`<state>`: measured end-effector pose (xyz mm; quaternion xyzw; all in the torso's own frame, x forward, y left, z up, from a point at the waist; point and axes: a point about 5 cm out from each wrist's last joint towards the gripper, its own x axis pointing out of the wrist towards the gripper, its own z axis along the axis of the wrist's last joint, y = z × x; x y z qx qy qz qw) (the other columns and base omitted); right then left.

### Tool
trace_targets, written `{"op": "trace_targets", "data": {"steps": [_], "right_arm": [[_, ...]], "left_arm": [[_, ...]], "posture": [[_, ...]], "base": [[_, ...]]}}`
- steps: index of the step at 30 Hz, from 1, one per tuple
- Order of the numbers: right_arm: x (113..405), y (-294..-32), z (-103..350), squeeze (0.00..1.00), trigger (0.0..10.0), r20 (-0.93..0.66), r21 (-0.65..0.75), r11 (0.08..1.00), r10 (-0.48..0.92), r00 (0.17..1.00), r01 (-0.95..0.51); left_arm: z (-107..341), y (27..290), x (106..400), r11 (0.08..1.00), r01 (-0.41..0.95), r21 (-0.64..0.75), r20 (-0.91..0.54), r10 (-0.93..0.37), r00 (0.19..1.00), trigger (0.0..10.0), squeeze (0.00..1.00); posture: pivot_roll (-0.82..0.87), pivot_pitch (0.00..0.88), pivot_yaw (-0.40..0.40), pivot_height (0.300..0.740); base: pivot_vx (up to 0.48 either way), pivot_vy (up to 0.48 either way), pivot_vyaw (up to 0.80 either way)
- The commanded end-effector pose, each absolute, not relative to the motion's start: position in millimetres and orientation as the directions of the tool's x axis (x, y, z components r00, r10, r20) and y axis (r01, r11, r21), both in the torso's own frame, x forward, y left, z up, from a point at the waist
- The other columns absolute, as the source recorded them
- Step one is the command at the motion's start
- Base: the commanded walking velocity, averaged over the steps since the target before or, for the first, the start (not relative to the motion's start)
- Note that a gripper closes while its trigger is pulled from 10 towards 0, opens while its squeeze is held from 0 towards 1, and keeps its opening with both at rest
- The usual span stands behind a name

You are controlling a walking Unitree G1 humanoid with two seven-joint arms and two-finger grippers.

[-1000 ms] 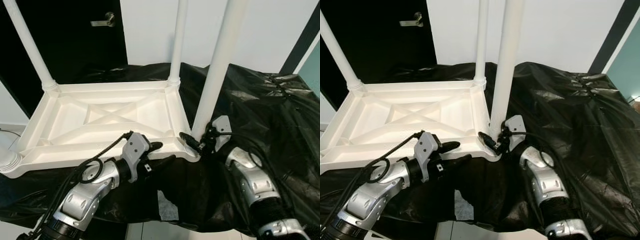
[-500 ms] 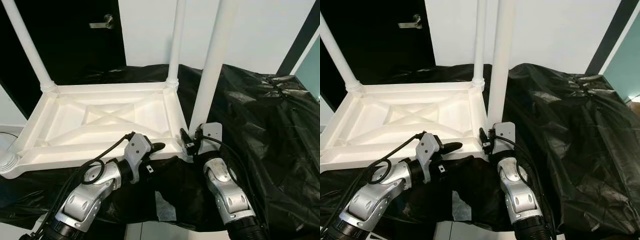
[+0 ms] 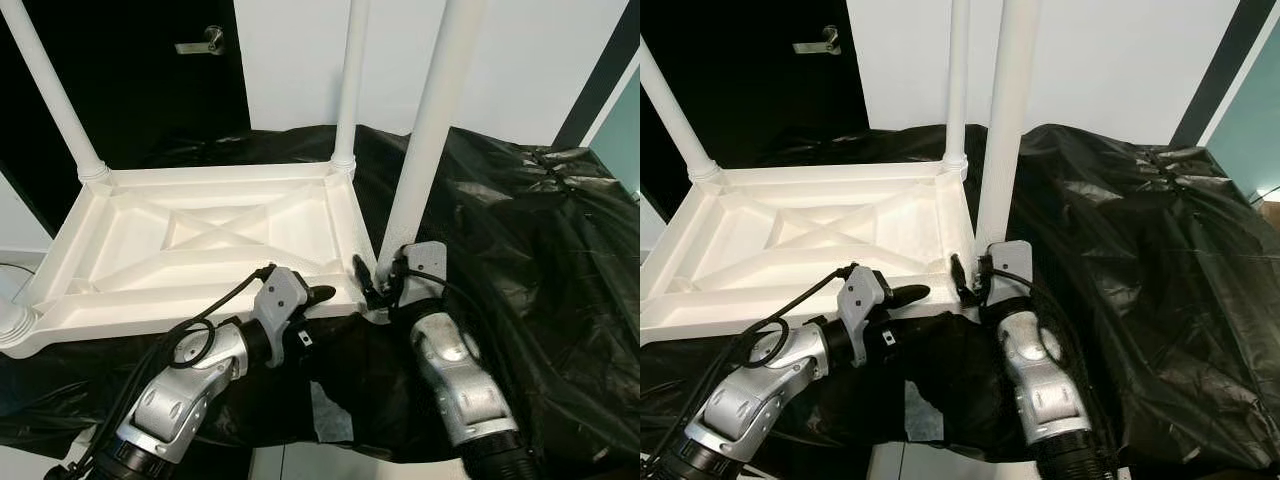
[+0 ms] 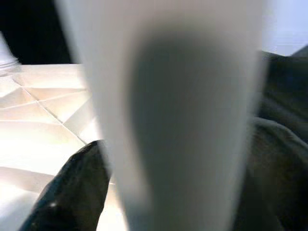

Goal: Building children table

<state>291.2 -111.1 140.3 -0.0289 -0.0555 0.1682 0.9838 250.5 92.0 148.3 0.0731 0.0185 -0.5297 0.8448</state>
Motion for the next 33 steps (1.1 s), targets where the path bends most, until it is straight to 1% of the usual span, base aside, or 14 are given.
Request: {"op": "trace_targets", "data": {"steps": [1,2,3,4,6,8,10,14,18,19,20,24,25,33], "right_arm": [[291,-119,142,0.71,10.0,0.099,-0.073,0.913,0.407,0.908,-0.401],[291,-119,142,0.71,10.0,0.099,-0.073,0.913,0.407,0.908,-0.401],[290,-125,143,0.0,10.0,0.092,-0.089,0.875,0.482,0.871,-0.475],[290,-130,143,0.0,10.0,0.078,-0.113,0.829,0.556,0.827,-0.547],[290,-130,143,0.0,10.0,0.078,-0.113,0.829,0.556,0.827,-0.547],[293,-135,142,0.0,10.0,0.038,-0.149,0.742,0.665,0.746,-0.654],[293,-135,142,0.0,10.0,0.038,-0.149,0.742,0.665,0.746,-0.654],[305,-134,138,0.0,10.0,-0.055,-0.178,0.59,0.793,0.607,-0.787],[309,-132,139,0.0,10.0,-0.07,-0.197,0.556,0.814,0.577,-0.808],[312,-131,139,0.0,9.5,-0.09,-0.209,0.535,0.823,0.561,-0.818],[315,-131,138,0.0,3.0,-0.111,-0.221,0.519,0.828,0.55,-0.826],[315,-131,138,0.0,3.0,-0.111,-0.221,0.519,0.828,0.55,-0.826],[316,-132,138,0.0,0.0,-0.127,-0.231,0.504,0.833,0.539,-0.832],[314,-142,137,0.0,0.0,-0.149,-0.204,0.479,0.847,0.511,-0.854]], "left_arm": [[147,91,249,0.364,0.925,0.109,-0.129,-0.918,0.376,10.0,0.0],[147,91,249,0.364,0.925,0.109,-0.129,-0.918,0.376,10.0,0.0],[148,91,249,0.364,0.925,0.111,-0.128,-0.917,0.377,10.0,0.0],[148,92,250,0.366,0.924,0.112,-0.128,-0.917,0.379,10.0,0.0],[148,92,250,0.366,0.924,0.112,-0.128,-0.917,0.379,10.0,0.0],[148,92,250,0.369,0.922,0.114,-0.127,-0.915,0.382,10.0,0.0],[148,92,250,0.369,0.922,0.114,-0.127,-0.915,0.382,10.0,0.0],[150,94,251,0.38,0.917,0.12,-0.124,-0.911,0.394,10.0,0.0],[151,95,251,0.383,0.916,0.12,-0.123,-0.91,0.396,10.0,0.0],[151,95,251,0.385,0.915,0.12,-0.122,-0.909,0.398,10.0,0.0],[151,95,252,0.385,0.915,0.12,-0.122,-0.909,0.399,10.0,0.0],[151,95,252,0.385,0.915,0.12,-0.122,-0.909,0.399,10.0,0.0],[151,95,252,0.386,0.914,0.121,-0.122,-0.908,0.4,10.0,0.0],[153,96,253,0.394,0.91,0.126,-0.117,-0.906,0.408,10.0,0.0]], "posture": [[0.01,0.0,-0.053,0.74],[0.01,0.0,-0.053,0.74],[0.02,0.0,-0.056,0.74],[0.02,0.0,-0.056,0.74],[0.02,0.0,-0.056,0.74],[0.03,0.0,-0.058,0.74],[0.03,0.0,-0.058,0.74],[0.03,0.0,-0.057,0.74],[0.04,0.0,-0.055,0.74],[0.03,0.0,-0.051,0.74],[0.03,0.0,-0.052,0.74],[0.03,0.0,-0.052,0.74],[0.04,0.0,-0.054,0.74],[0.03,0.0,-0.05,0.74]], "base": [[0.0,0.0,0.0],[0.0,0.0,0.0],[0.0,0.0,0.0],[0.0,0.0,0.0],[0.0,0.0,0.0],[0.0,0.0,0.0],[0.0,0.0,0.0],[0.0,0.0,0.0],[0.0,0.0,0.0],[0.0,0.0,0.0],[0.0,0.0,0.0],[0.0,0.0,0.0],[0.0,0.0,0.0],[0.0,0.0,0.0]]}}
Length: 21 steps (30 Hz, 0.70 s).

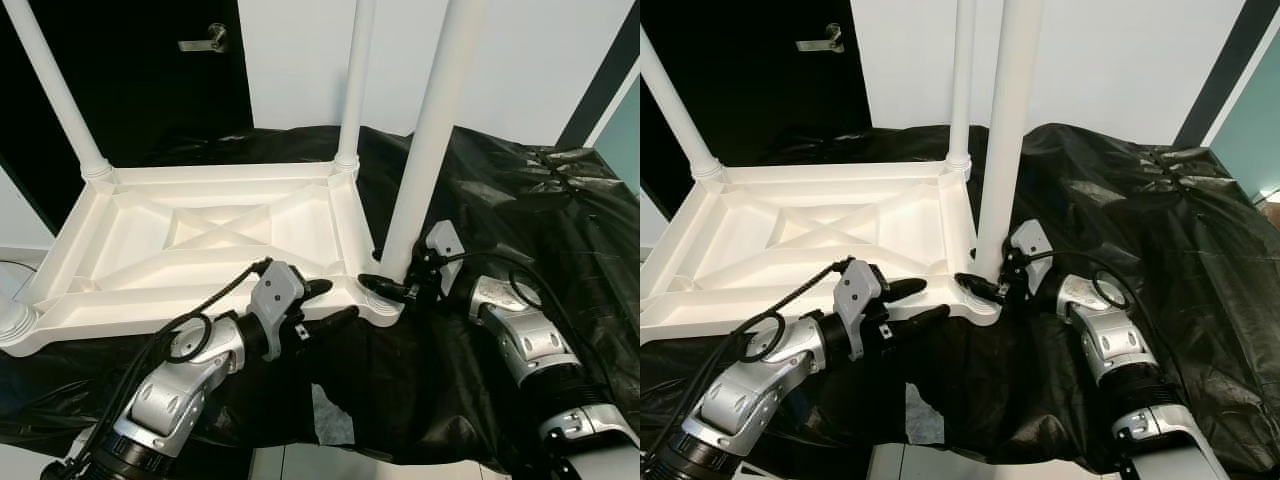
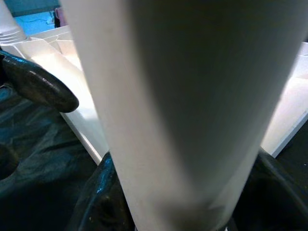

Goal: Building children table

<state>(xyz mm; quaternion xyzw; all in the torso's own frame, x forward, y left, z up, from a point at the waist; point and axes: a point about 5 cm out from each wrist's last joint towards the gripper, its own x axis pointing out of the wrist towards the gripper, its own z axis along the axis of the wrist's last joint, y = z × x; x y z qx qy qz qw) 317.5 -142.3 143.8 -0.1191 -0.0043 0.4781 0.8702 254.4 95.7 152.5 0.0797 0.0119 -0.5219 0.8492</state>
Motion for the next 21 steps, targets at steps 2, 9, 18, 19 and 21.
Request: {"op": "trace_targets", "data": {"steps": [2,9,18,19,21], "right_arm": [[313,-143,137,0.0,0.0,-0.142,-0.192,0.489,0.844,0.517,-0.851],[308,-137,135,0.0,10.0,-0.128,-0.153,0.54,0.82,0.558,-0.828],[298,-115,125,0.0,10.0,-0.112,-0.128,0.777,0.607,0.787,-0.617],[297,-114,124,0.0,10.0,-0.108,-0.129,0.79,0.589,0.801,-0.599],[296,-112,123,0.0,10.0,-0.105,-0.13,0.818,0.55,0.828,-0.56]], "left_arm": [[153,96,254,0.392,0.911,0.126,-0.116,-0.906,0.406,10.0,0.0],[153,95,255,0.386,0.914,0.127,-0.116,-0.909,0.4,10.0,0.0],[152,94,253,0.382,0.917,0.119,-0.117,-0.911,0.395,10.0,0.0],[152,94,252,0.382,0.917,0.119,-0.118,-0.911,0.395,10.0,0.0],[151,94,252,0.382,0.917,0.118,-0.119,-0.911,0.395,10.0,0.0]], "posture": [[0.02,0.0,-0.047,0.74],[0.01,0.0,-0.043,0.74],[0.01,0.0,-0.043,0.74],[0.01,0.0,-0.043,0.74],[0.01,0.0,-0.045,0.74]], "base": [[0.0,0.0,0.0],[0.0,0.0,0.0],[0.0,0.0,0.0],[0.0,0.0,0.0],[0.0,0.0,0.0]]}}
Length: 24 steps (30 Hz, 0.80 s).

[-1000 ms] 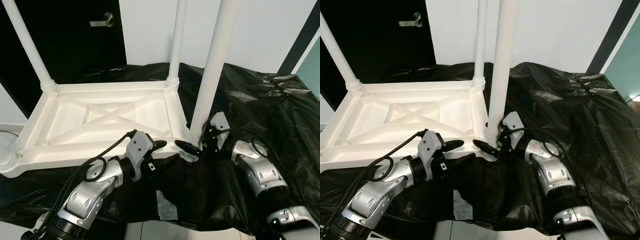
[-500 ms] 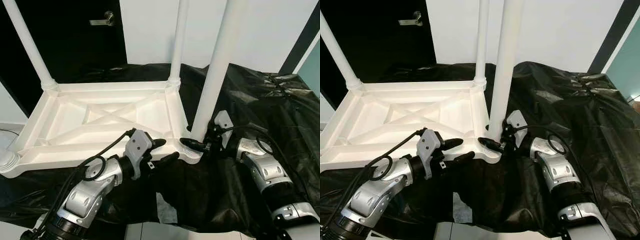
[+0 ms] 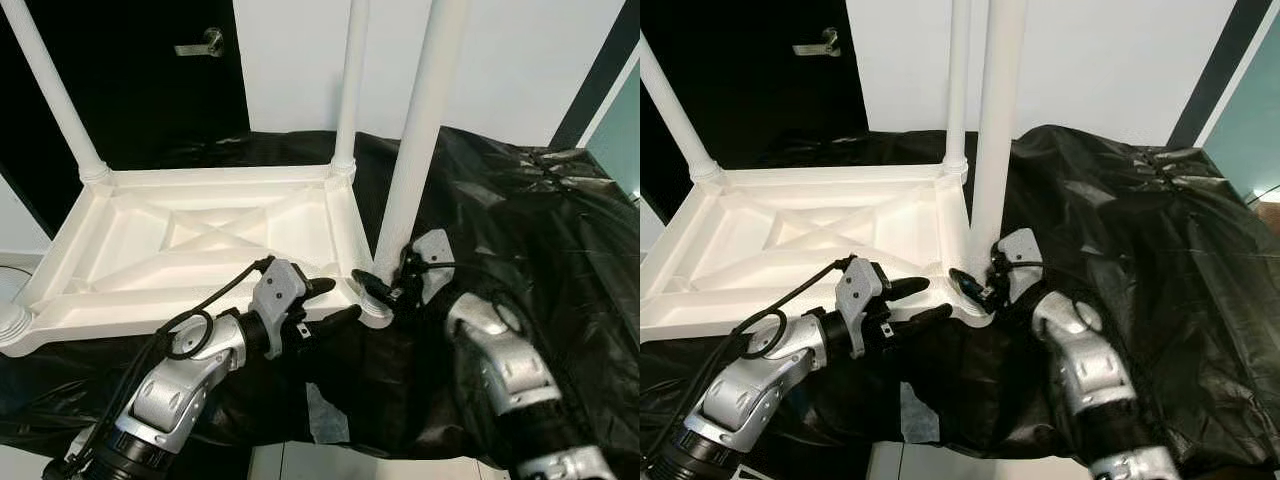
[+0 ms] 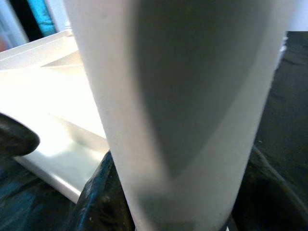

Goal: Building children table

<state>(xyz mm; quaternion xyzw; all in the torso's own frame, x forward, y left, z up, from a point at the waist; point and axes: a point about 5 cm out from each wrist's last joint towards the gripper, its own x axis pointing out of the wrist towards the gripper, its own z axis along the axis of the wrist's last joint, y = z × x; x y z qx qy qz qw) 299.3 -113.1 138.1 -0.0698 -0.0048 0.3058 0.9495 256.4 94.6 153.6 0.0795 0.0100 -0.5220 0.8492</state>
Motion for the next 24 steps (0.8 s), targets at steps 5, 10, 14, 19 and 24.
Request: {"op": "trace_targets", "data": {"steps": [5,10,14,19,24], "right_arm": [[287,-101,126,0.0,10.0,-0.069,-0.129,0.927,0.345,0.936,-0.352],[284,-90,130,0.0,10.0,-0.038,-0.109,0.971,0.211,0.977,-0.214],[284,-91,133,0.0,10.0,-0.031,-0.095,0.979,0.177,0.984,-0.179],[282,-98,134,0.08,10.0,-0.026,-0.086,0.984,0.153,0.988,-0.155],[282,-101,136,0.6,10.0,-0.023,-0.081,0.987,0.137,0.99,-0.139]], "left_arm": [[150,96,251,0.383,0.917,0.113,-0.123,-0.91,0.395,10.0,0.0],[150,94,251,0.382,0.918,0.11,-0.12,-0.911,0.394,10.0,0.0],[151,93,251,0.377,0.92,0.107,-0.116,-0.914,0.388,10.0,0.0],[150,94,250,0.366,0.924,0.108,-0.129,-0.917,0.378,10.0,0.0],[150,95,251,0.366,0.924,0.109,-0.131,-0.916,0.379,10.0,0.0]], "posture": [[0.02,0.0,-0.045,0.74],[0.01,0.0,-0.037,0.74],[0.01,0.0,-0.034,0.74],[0.01,0.0,-0.028,0.74],[0.0,0.0,-0.03,0.74]], "base": [[0.0,0.0,0.0],[0.0,0.0,0.0],[0.0,0.0,0.0],[0.0,0.0,0.0],[0.0,0.0,0.0]]}}
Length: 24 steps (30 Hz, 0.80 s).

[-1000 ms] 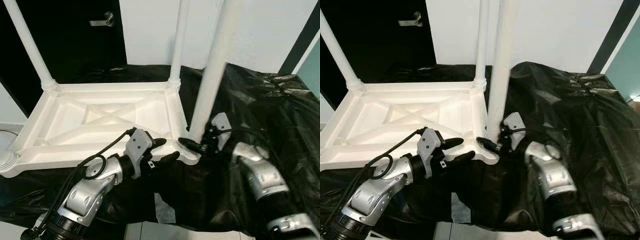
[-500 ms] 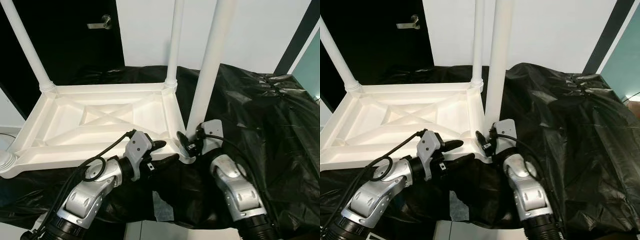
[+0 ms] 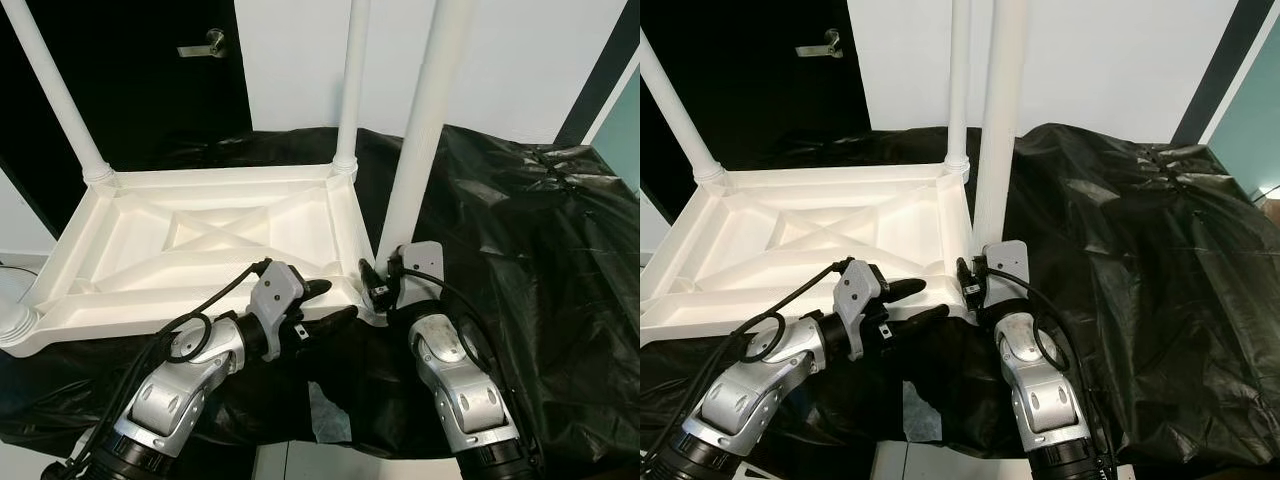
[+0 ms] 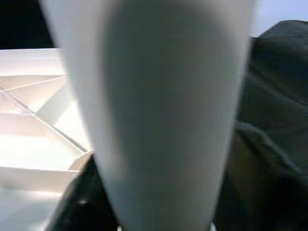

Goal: Building children table

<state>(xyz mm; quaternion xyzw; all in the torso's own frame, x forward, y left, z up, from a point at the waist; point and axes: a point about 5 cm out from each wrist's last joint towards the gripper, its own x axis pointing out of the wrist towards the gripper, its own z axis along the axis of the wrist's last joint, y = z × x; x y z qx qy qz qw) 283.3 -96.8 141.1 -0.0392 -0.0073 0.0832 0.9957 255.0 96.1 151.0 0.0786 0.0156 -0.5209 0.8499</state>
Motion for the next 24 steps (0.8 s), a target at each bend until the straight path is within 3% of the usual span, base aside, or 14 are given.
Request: {"op": "trace_targets", "data": {"steps": [1,6,7,11,14,20,24], "right_arm": [[280,-102,140,1.0,10.0,0.007,-0.088,0.982,0.166,0.986,-0.164],[279,-115,145,1.0,10.0,0.044,-0.093,0.977,0.198,0.979,-0.194],[279,-119,145,0.0,10.0,0.05,-0.095,0.972,0.221,0.974,-0.215],[279,-128,148,0.0,10.0,0.062,-0.119,0.915,0.394,0.917,-0.385],[278,-130,148,0.0,10.0,0.059,-0.124,0.895,0.437,0.898,-0.428],[287,-139,150,0.0,10.0,-0.005,-0.182,0.702,0.7,0.714,-0.689],[290,-140,150,0.0,10.0,-0.025,-0.2,0.664,0.731,0.682,-0.72]], "left_arm": [[150,94,251,0.369,0.923,0.108,-0.13,-0.916,0.381,10.0,0.0],[150,94,250,0.372,0.922,0.107,-0.126,-0.915,0.384,10.0,0.0],[150,94,251,0.373,0.922,0.107,-0.126,-0.914,0.385,10.0,0.0],[150,94,251,0.372,0.922,0.108,-0.126,-0.915,0.384,10.0,0.0],[150,94,251,0.371,0.922,0.108,-0.126,-0.915,0.383,10.0,0.0],[151,94,253,0.369,0.922,0.115,-0.124,-0.916,0.382,10.0,0.0],[151,94,253,0.368,0.922,0.117,-0.124,-0.916,0.381,10.0,0.0]], "posture": [[0.01,0.0,-0.034,0.74],[0.01,0.0,-0.036,0.74],[0.0,0.0,-0.035,0.74],[0.0,0.0,-0.032,0.74],[0.0,0.0,-0.032,0.74],[0.01,0.0,-0.027,0.74],[0.01,0.0,-0.027,0.74]], "base": [[0.0,0.0,0.0],[0.0,0.0,0.0],[0.0,0.0,0.0],[0.0,0.0,0.0],[0.0,0.0,0.0],[0.0,0.0,0.0],[0.0,0.0,0.0]]}}
